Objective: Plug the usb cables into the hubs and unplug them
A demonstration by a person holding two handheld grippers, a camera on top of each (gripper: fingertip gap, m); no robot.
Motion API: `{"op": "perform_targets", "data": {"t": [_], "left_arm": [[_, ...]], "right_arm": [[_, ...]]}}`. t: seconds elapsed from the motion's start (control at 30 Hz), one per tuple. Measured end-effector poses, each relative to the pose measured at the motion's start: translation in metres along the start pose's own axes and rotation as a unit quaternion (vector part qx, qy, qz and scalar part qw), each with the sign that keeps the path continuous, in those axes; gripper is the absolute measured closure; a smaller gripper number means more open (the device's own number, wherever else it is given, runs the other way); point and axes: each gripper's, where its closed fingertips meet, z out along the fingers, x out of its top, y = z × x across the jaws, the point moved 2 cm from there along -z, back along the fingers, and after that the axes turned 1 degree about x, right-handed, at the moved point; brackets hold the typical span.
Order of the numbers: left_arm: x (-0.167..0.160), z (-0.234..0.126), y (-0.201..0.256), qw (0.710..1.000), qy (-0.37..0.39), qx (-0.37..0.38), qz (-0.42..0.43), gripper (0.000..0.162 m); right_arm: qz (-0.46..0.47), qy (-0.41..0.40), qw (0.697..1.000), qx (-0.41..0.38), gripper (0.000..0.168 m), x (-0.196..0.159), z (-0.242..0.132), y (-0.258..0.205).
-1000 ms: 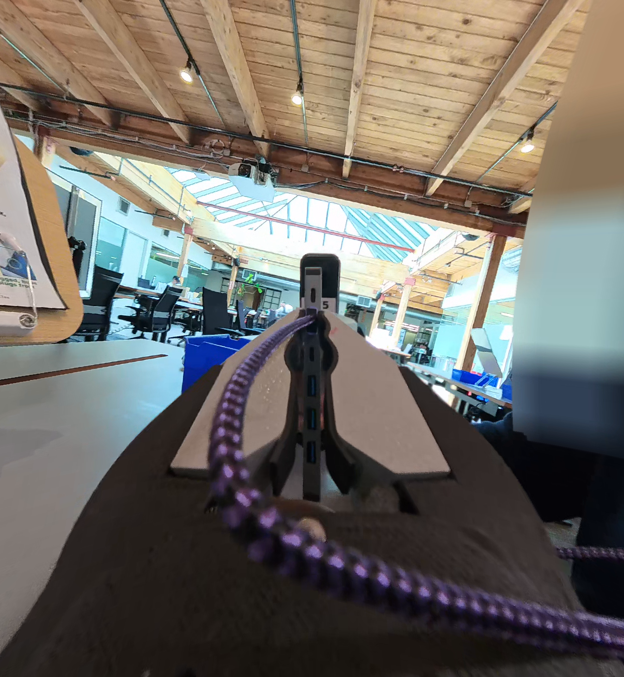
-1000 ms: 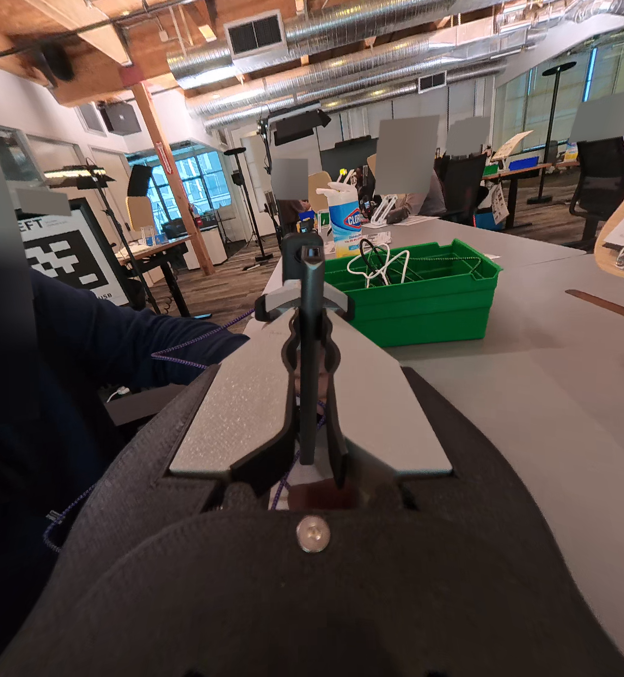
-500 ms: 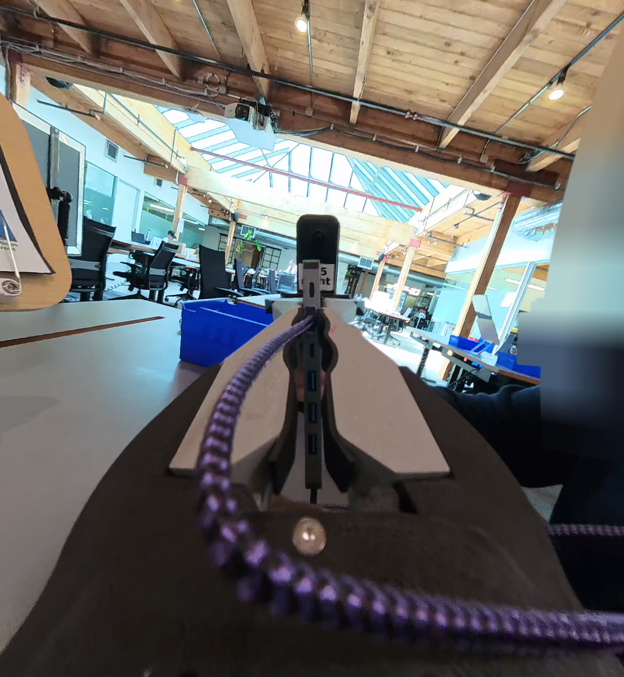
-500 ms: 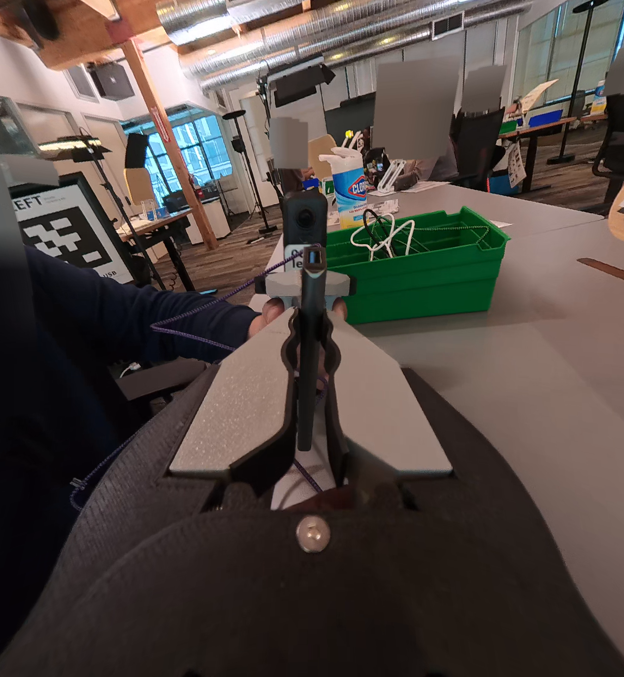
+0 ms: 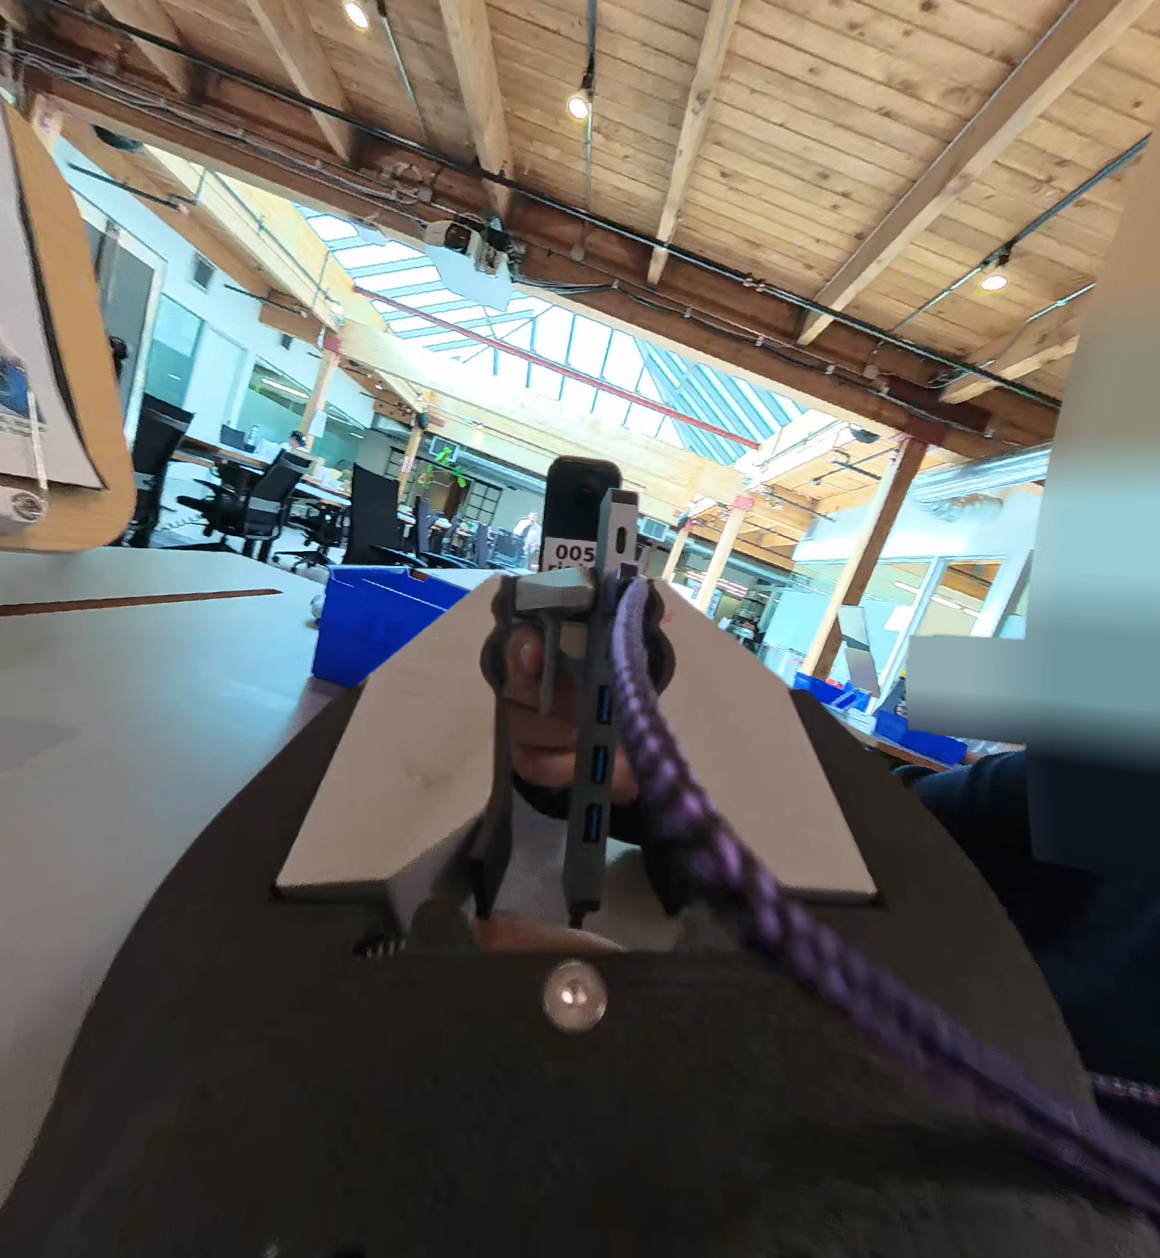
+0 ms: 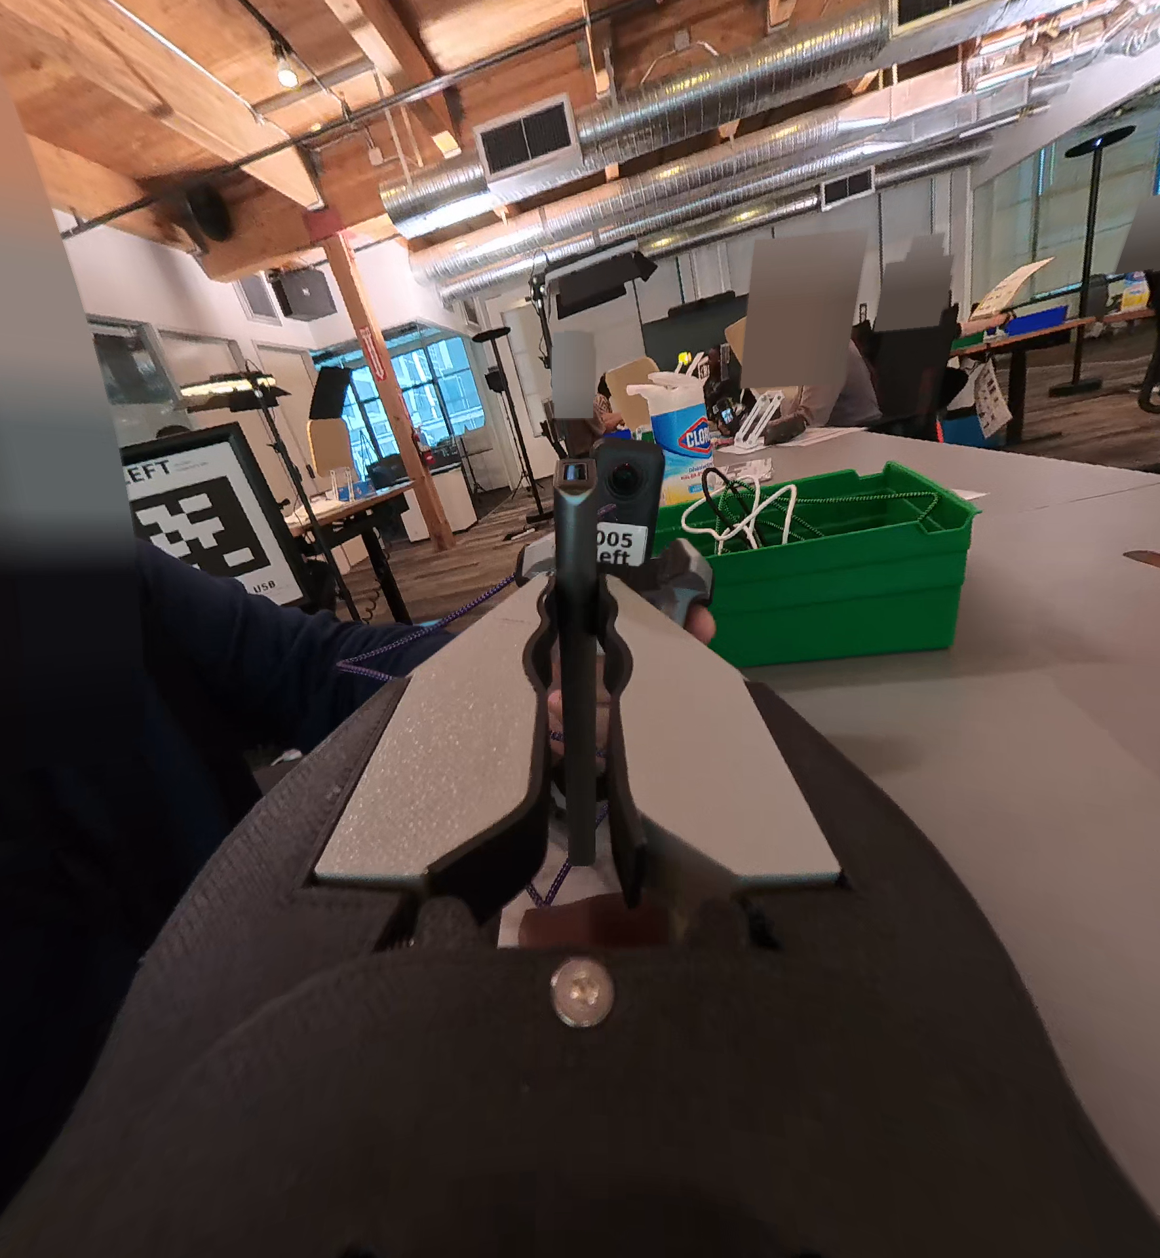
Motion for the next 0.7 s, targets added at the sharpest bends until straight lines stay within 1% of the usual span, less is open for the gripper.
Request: {"op": "perform_targets", "data": {"t": [0.13, 0.17, 0.3, 0.4, 0.43, 0.47, 0.6, 0.7], "left_arm": [[0.01, -0.007, -0.009, 0.999, 0.016, 0.04, 0.027, 0.114], [0.011, -0.008, -0.011, 0.998, 0.017, 0.047, 0.029, 0.113], [0.014, -0.012, -0.016, 0.997, 0.023, 0.065, 0.03, 0.113], [0.016, -0.013, -0.019, 0.995, 0.025, 0.085, 0.053, 0.113], [0.017, -0.014, -0.021, 0.993, 0.025, 0.098, 0.064, 0.114], [0.017, -0.015, -0.024, 0.99, 0.023, 0.114, 0.076, 0.119], [0.015, -0.018, -0.032, 0.976, 0.007, 0.166, 0.14, 0.122], [0.017, -0.022, -0.043, 0.958, 0.0, 0.223, 0.181, 0.126]], "right_arm": [[-0.007, 0.031, 0.999, -0.011, 0.161, 0.012, -0.01, 0.001], [-0.012, 0.036, 0.999, -0.016, 0.161, 0.014, -0.012, 0.002], [-0.035, 0.061, 0.997, -0.039, 0.161, 0.026, -0.022, 0.003], [-0.06, 0.091, 0.992, -0.063, 0.161, 0.04, -0.033, 0.002], [-0.073, 0.097, 0.99, -0.073, 0.161, 0.044, -0.037, 0.001], [-0.088, 0.1, 0.987, -0.087, 0.161, 0.047, -0.04, 0.0], [-0.154, 0.085, 0.972, -0.154, 0.161, 0.052, -0.046, 0.004], [-0.187, 0.055, 0.954, -0.225, 0.161, 0.05, -0.051, 0.019]]}}
